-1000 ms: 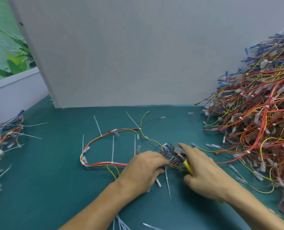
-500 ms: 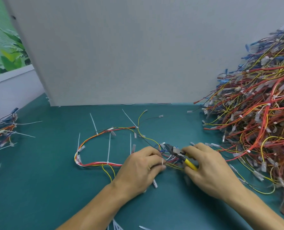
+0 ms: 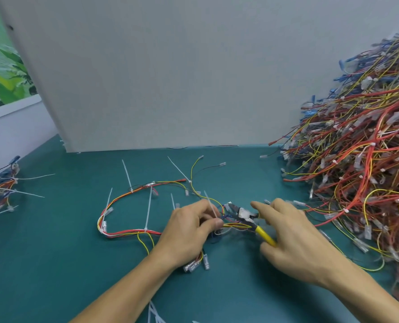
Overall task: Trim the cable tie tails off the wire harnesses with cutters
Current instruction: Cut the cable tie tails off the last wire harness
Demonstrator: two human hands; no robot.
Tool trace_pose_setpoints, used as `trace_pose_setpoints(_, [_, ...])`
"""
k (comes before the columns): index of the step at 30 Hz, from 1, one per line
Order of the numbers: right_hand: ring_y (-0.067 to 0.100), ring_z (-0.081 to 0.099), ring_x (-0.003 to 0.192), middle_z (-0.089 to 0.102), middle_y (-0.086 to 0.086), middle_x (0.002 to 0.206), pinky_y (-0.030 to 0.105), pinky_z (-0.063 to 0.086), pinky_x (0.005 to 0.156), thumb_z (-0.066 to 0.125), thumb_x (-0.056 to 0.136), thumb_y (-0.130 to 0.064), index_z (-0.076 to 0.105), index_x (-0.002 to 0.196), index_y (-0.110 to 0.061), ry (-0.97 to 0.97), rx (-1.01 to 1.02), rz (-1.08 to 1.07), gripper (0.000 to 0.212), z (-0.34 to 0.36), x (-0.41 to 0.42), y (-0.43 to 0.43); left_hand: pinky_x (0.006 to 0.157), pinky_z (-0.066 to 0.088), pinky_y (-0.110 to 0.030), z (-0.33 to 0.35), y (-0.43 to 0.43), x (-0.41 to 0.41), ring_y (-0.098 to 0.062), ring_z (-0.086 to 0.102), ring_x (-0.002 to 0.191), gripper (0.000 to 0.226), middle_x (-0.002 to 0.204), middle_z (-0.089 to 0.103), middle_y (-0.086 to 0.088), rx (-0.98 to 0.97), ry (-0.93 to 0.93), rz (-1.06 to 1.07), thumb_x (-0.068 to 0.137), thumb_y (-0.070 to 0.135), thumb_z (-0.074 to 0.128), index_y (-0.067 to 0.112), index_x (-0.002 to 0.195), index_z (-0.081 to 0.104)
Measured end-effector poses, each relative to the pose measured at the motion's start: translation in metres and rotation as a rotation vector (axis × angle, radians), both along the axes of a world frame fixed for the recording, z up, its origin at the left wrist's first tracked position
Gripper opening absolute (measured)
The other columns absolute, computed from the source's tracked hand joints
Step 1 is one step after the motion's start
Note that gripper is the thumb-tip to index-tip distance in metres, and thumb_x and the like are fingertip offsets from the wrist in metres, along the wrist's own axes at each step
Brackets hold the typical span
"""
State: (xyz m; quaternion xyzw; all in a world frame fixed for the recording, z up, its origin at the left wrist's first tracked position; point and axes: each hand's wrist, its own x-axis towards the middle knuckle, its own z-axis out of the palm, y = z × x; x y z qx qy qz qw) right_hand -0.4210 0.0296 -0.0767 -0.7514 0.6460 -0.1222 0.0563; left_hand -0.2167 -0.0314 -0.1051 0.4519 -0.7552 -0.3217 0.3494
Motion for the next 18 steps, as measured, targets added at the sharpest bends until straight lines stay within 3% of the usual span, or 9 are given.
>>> trace_pose_setpoints(2, [0.017, 0.049, 0.114, 0.052, -0.006, 0.116, 0.028, 0.038, 0.095, 0.058, 0.085, -0.03, 0.041, 0.136, -0.025, -0.031, -0.015, 0.022, 0.054, 0.0012, -0.0002, 0.0007, 0.068, 0.044, -0.012, 0.0003, 0.0011, 0.0025, -0.003, 0.063, 0.069, 0.01, 0.073, 0.07, 0.012, -0.018, 0.003, -0.03, 0.087, 0.014, 0.066, 0.021, 0.079, 0.065])
trace_pose_setpoints(5, [0.026, 0.058, 0.094, 0.06, -0.002, 0.099, 0.039, 0.046, 0.08, 0.07, 0.084, -0.034, 0.06, 0.111, -0.021, -0.055, -0.116, 0.063, 0.032, 0.0034, 0.0013, 0.0009, 0.072, 0.049, -0.024, 0.001, 0.0025, 0.0042, -0.01, 0.063, 0.072, 0.008, 0.075, 0.07, 0.004, -0.014, -0.003, -0.076, 0.089, 0.014, 0.064, 0.017, 0.083, 0.067])
trace_pose_setpoints(7, [0.027, 0.056, 0.089, 0.058, -0.003, 0.095, 0.042, 0.046, 0.077, 0.065, 0.086, -0.047, 0.063, 0.113, -0.021, -0.045, -0.156, 0.077, 0.037, 0.0058, 0.0017, 0.001, 0.071, 0.048, -0.028, 0.0019, 0.0027, 0.0045, -0.013, 0.061, 0.07, 0.01, 0.072, 0.068, 0.003, -0.002, -0.026, -0.101, 0.089, 0.016, 0.064, 0.018, 0.08, 0.066])
trace_pose_setpoints(10, [0.021, 0.05, 0.093, 0.05, -0.01, 0.094, 0.038, 0.041, 0.081, 0.024, 0.085, -0.068, 0.055, 0.119, -0.032, 0.02, -0.111, 0.047, 0.058, 0.0099, 0.0029, 0.0015, 0.062, 0.042, -0.02, 0.0039, 0.0019, 0.0034, -0.004, 0.053, 0.061, 0.014, 0.068, 0.066, 0.005, 0.042, -0.058, -0.119, 0.09, 0.017, 0.063, 0.019, 0.076, 0.064])
trace_pose_setpoints(12, [0.018, 0.046, 0.094, 0.044, -0.01, 0.092, 0.037, 0.042, 0.08, 0.008, 0.08, -0.071, 0.05, 0.116, -0.034, 0.008, -0.085, 0.026, 0.066, 0.0104, 0.004, 0.0026, 0.06, 0.038, -0.016, 0.0052, 0.0013, 0.0021, -0.001, 0.048, 0.058, 0.015, 0.066, 0.064, 0.008, 0.033, -0.09, -0.101, 0.089, 0.017, 0.063, 0.02, 0.075, 0.062])
trace_pose_setpoints(15, [0.016, 0.047, 0.092, 0.041, -0.008, 0.091, 0.037, 0.044, 0.077, 0.003, 0.079, -0.07, 0.046, 0.113, -0.033, 0.034, -0.107, -0.004, 0.067, 0.0084, 0.0046, 0.0038, 0.06, 0.041, -0.016, 0.0069, 0.0003, 0.0017, -0.003, 0.053, 0.057, 0.018, 0.068, 0.069, 0.008, 0.101, -0.048, -0.081, 0.087, 0.014, 0.067, 0.024, 0.087, 0.052])
trace_pose_setpoints(18, [0.017, 0.049, 0.096, 0.044, -0.009, 0.095, 0.035, 0.044, 0.075, 0.013, 0.087, -0.066, 0.047, 0.12, -0.032, 0.093, -0.107, -0.017, 0.058, 0.0045, 0.0025, 0.0026, 0.059, 0.042, -0.017, 0.0076, 0.001, 0.0019, -0.006, 0.056, 0.056, 0.032, 0.068, 0.071, 0.008, 0.202, -0.044, -0.082, 0.083, 0.015, 0.071, 0.026, 0.094, 0.043])
